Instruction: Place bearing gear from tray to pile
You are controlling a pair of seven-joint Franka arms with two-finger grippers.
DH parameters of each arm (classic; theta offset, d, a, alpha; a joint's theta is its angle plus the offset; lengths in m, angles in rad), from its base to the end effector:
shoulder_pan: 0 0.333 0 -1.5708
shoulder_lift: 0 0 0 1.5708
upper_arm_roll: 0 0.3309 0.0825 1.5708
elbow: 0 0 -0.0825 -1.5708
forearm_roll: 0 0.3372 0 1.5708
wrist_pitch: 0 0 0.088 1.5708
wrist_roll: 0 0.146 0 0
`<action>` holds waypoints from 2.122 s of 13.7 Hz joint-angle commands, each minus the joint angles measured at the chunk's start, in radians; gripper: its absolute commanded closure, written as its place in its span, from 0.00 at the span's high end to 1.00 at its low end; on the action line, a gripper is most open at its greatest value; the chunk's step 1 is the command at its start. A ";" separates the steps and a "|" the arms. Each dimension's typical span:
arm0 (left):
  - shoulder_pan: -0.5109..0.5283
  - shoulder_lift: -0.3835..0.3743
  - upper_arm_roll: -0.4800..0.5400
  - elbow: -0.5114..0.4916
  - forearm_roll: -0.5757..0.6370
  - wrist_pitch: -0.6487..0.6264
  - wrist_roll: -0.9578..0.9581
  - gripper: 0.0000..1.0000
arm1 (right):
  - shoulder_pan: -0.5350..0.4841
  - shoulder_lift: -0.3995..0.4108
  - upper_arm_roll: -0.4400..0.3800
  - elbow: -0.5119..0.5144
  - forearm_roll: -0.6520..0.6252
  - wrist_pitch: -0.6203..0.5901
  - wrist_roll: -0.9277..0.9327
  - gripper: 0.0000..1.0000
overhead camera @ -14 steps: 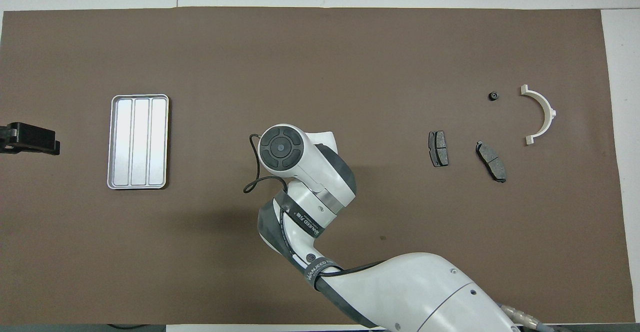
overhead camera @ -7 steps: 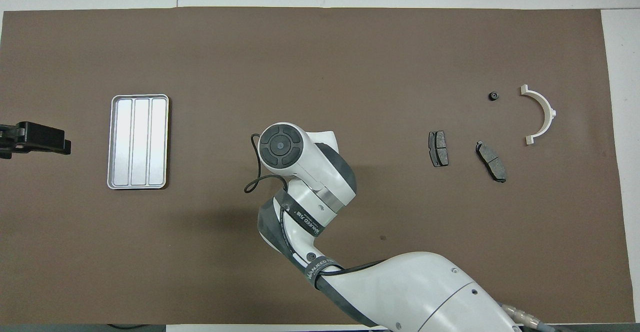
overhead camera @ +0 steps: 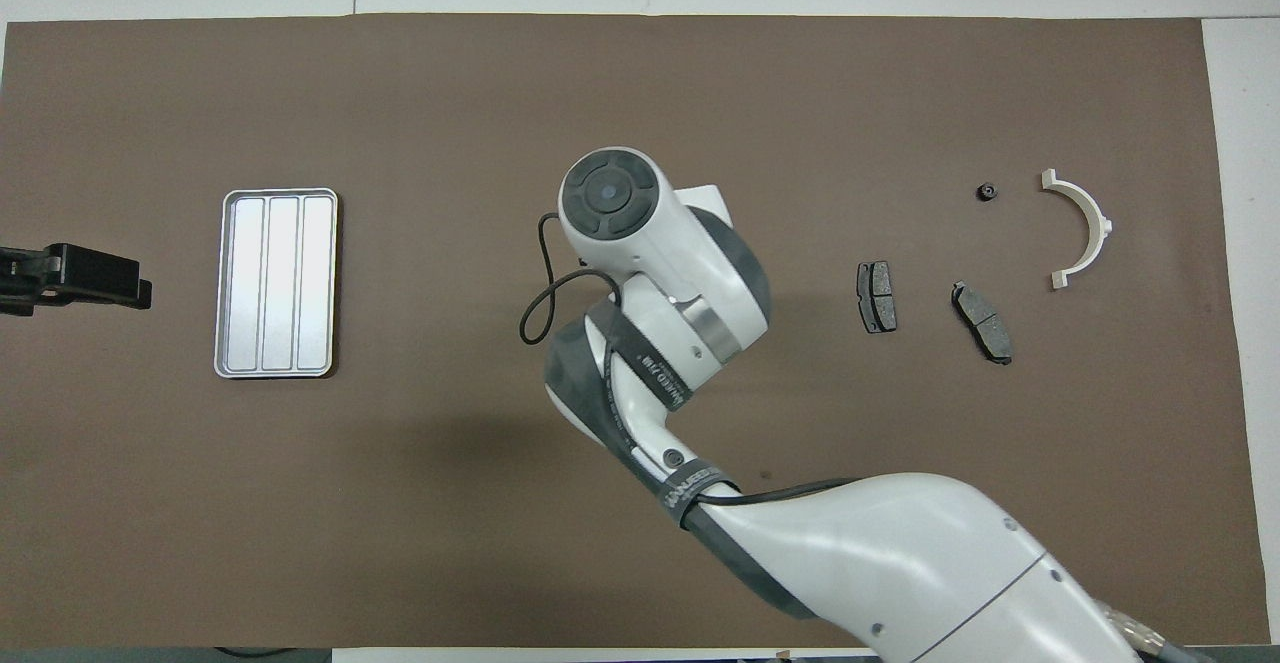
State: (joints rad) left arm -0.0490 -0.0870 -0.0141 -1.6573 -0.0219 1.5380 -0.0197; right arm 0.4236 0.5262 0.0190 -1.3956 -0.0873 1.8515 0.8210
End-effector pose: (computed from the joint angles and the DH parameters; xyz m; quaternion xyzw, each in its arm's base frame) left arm 0.4727 -0.0334 0.6037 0.9996 -0.0218 -0.0166 0.0097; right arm 0.6019 0.2716 0.3878 0.9832 -0.1756 -0.0066 0.0503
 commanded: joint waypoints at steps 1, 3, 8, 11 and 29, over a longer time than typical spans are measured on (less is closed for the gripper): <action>-0.012 -0.017 0.010 -0.018 -0.010 -0.002 0.009 1.00 | -0.126 -0.017 0.018 -0.031 0.004 0.007 -0.266 0.00; -0.003 -0.017 0.011 -0.018 -0.010 -0.002 0.010 1.00 | -0.204 -0.031 0.018 -0.103 0.004 0.090 -0.412 0.00; -0.005 -0.017 0.011 -0.018 -0.010 -0.004 0.010 1.00 | -0.325 -0.049 0.018 -0.305 0.003 0.368 -0.638 0.00; -0.005 -0.017 0.011 -0.018 -0.010 -0.004 0.010 1.00 | -0.371 -0.022 0.018 -0.310 0.003 0.428 -0.716 0.00; -0.005 -0.017 0.011 -0.018 -0.010 -0.004 0.009 1.00 | -0.384 -0.064 0.018 -0.324 0.004 0.431 -0.741 1.00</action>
State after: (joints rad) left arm -0.0478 -0.0871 -0.0096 -1.6578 -0.0219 1.5379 -0.0197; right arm 0.0496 0.4925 0.0275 -1.7038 -0.0864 2.2989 0.0946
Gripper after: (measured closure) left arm 0.000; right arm 0.000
